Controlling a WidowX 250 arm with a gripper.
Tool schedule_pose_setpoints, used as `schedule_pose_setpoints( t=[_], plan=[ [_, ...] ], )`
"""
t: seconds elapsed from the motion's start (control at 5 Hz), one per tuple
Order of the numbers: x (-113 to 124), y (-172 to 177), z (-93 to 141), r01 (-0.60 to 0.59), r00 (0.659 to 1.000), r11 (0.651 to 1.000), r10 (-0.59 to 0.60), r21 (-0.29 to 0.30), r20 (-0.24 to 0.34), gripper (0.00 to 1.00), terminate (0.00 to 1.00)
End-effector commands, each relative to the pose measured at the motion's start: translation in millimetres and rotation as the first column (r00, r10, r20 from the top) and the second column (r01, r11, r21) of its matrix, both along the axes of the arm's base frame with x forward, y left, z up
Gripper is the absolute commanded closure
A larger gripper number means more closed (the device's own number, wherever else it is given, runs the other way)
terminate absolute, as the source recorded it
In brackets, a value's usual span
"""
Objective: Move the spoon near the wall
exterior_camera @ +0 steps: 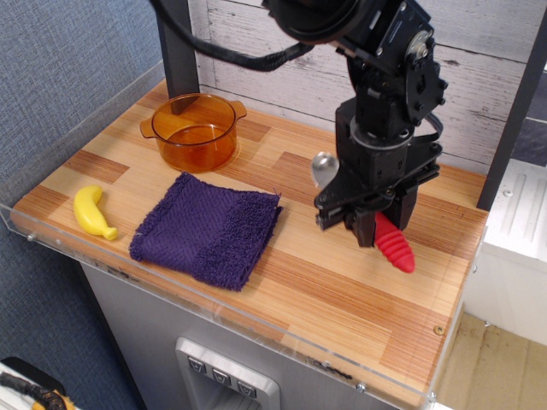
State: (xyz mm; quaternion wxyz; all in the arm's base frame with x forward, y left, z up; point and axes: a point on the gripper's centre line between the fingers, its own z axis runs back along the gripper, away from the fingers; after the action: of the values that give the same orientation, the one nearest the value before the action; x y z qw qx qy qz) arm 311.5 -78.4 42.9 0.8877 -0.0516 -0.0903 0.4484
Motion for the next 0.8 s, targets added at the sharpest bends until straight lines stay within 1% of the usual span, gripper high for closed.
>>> schedule_pose_setpoints(
  t=[0.0, 0.2, 0.4, 0.6],
  plan=[
    [35.9, -7.4, 0.4, 0.246, 0.969, 0.964, -0.246, 0.096, -0.008, 1.0, 0.0],
    [40.7, -2.9, -2.9, 0.324, 0.946, 0.941, -0.322, 0.098, -0.032, 1.0, 0.0],
    [44.1, 3.6, -11.0, 0.358, 0.933, 0.929, -0.353, 0.091, -0.071, 1.0, 0.0],
    [46.5, 8.0, -14.3, 0.411, 0.91, 0.907, -0.402, 0.095, -0.1, 1.0, 0.0]
  ],
)
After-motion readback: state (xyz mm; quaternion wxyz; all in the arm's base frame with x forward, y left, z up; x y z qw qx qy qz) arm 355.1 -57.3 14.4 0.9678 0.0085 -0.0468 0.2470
